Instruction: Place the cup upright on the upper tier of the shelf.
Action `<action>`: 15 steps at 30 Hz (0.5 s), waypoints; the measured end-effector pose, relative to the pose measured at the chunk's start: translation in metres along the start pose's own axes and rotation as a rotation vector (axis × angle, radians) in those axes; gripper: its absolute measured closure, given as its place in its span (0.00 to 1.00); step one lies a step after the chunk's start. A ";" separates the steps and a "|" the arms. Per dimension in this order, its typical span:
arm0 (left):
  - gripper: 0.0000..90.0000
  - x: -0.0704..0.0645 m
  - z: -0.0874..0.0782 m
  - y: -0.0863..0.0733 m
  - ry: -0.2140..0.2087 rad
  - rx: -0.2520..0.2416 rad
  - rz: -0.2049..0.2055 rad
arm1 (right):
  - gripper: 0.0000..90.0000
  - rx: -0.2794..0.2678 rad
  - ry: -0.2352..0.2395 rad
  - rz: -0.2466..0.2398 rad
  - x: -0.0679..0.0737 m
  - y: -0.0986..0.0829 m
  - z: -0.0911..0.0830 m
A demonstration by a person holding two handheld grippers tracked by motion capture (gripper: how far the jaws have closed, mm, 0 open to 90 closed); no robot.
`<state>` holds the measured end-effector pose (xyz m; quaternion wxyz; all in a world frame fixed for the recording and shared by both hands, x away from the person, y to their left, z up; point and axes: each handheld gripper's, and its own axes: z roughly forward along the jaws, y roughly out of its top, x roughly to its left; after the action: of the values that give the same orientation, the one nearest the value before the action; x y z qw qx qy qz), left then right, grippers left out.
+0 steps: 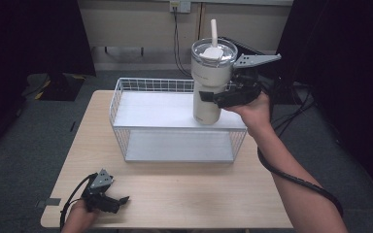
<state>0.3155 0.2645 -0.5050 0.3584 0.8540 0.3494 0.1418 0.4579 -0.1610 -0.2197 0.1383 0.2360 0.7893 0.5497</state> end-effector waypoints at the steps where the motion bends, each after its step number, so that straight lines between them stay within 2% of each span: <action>1: 0.00 0.000 0.000 0.000 0.000 0.000 0.000 | 0.12 0.000 0.000 0.000 0.000 0.000 0.000; 15: 0.00 0.000 0.000 0.000 0.000 0.000 0.000 | 0.12 -0.017 -0.050 0.018 -0.010 0.002 0.016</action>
<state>0.3154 0.2644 -0.5050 0.3584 0.8540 0.3495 0.1418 0.4743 -0.1527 -0.2239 0.1553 0.2555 0.7787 0.5515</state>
